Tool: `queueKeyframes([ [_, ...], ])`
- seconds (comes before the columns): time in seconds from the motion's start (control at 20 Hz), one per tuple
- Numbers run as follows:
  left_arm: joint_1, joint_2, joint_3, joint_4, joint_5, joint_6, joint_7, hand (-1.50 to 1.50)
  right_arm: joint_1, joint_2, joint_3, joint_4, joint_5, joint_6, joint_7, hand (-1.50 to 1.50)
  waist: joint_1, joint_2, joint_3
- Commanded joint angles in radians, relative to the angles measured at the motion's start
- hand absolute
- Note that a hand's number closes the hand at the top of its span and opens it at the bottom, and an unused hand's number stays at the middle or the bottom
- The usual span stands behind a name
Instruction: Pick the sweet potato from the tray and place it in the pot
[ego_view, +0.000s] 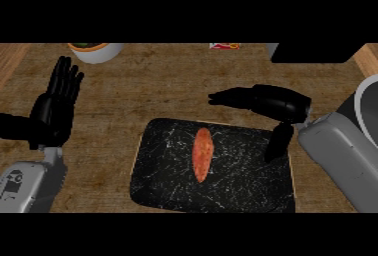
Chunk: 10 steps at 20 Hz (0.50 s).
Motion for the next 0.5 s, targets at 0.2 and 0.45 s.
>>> queueKeyframes([
  [0.2, 0.076, -0.006, 0.037, -0.089, 0.006, -0.041, 0.037, 0.0, 0.05, 0.129, 0.004, 0.025, 0.122, 0.024, 0.049, -1.5, 0.005, 0.0, 0.0],
  [0.45, 0.016, -0.061, 0.008, -0.062, -0.065, -0.009, 0.053, 0.0, 0.1, 0.169, -0.013, 0.025, 0.216, -0.007, -0.027, -1.5, 0.002, 0.001, 0.001],
])
